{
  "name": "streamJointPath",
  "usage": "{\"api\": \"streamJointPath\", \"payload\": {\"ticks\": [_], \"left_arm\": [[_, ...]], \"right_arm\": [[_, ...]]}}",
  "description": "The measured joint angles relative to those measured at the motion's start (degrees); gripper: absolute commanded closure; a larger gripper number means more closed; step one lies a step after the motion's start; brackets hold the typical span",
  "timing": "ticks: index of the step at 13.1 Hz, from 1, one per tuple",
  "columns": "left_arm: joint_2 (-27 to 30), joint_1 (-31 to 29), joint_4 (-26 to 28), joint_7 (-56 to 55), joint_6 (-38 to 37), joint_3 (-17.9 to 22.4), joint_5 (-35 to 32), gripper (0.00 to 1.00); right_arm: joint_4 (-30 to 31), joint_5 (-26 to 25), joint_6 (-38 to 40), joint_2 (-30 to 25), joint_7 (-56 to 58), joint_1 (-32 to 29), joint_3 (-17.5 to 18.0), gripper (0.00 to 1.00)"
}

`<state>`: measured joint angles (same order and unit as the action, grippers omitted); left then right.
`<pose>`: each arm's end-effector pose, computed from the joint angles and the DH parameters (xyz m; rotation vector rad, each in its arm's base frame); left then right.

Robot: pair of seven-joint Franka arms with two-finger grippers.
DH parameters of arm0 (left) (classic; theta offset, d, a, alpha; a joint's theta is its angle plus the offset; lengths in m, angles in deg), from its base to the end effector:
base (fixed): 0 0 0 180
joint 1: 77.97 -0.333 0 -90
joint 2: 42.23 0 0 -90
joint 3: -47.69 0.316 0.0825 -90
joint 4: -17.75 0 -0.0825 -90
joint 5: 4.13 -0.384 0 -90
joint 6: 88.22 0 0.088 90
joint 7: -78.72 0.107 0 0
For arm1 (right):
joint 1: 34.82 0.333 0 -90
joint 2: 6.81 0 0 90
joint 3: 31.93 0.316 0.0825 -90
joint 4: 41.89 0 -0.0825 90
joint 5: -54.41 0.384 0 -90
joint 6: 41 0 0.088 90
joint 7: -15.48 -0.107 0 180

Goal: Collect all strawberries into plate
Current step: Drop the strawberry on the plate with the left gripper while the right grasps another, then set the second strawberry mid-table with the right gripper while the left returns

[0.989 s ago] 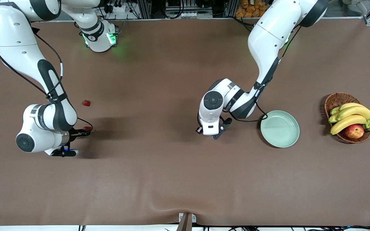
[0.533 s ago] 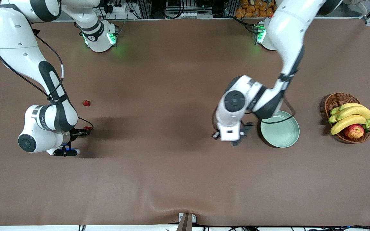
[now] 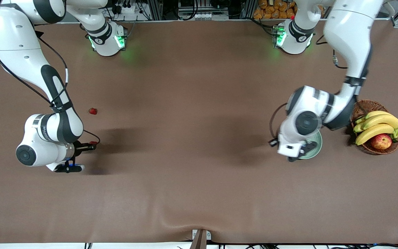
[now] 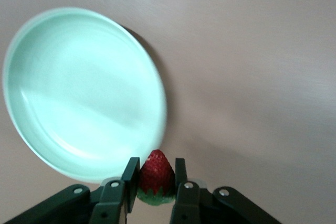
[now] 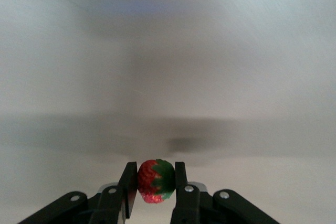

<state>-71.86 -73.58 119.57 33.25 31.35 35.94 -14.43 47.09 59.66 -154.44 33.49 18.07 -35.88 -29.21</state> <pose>0.6154 -0.1594 0.2575 -2.9304 -0.6308 0.2148 0.6722 0.0213 0.2152 -3.0004 -0.0285 0.4155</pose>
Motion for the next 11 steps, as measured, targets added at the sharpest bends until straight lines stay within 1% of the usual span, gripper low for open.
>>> {"api": "streamJointPath", "payload": {"ticks": [1,2,3,5,7,8,10,11], "left_arm": [[-0.02,-2.58,0.81,5.18,0.21,0.01,0.0,0.63],[-0.1,-4.81,1.38,9.55,0.48,-0.02,0.0,0.12],[-0.22,-6.41,1.73,12.6,0.83,-0.03,0.0,0.0],[-0.26,-6.97,1.72,14.19,1.54,-0.17,0.0,0.0],[-0.13,-6.49,1.12,14.04,1.95,-0.85,0.01,0.0],[-0.01,-6.18,0.52,13.78,1.96,-1.34,0.5,0.0],[0.06,-5.28,-0.89,11.14,1.97,-3.21,3.71,0.0],[0.06,-4.33,-1.57,8.53,1.97,-4.02,4.87,0.0]], "right_arm": [[-1.47,3.11,0.05,-0.19,-3.12,2.62,0.26,1.0],[-2.33,6.97,-0.26,-0.34,-7.7,6.07,0.43,1.0],[-2.77,11.24,-2.05,-0.36,-13.76,10.38,0.52,1.0],[-2.67,20.85,-9.46,-0.05,-26.01,18.81,0.59,1.0],[-2.43,31.18,-18.43,1.35,-33.93,26.52,0.56,1.0],[-2.3,36.13,-23.01,2.55,-36.31,29.97,0.55,1.0],[-2.21,45.33,-33.27,5.9,-38.16,36.05,0.51,1.0],[-2.41,49.1,-37.99,7.71,-38.21,38.66,0.51,0.98]]}}
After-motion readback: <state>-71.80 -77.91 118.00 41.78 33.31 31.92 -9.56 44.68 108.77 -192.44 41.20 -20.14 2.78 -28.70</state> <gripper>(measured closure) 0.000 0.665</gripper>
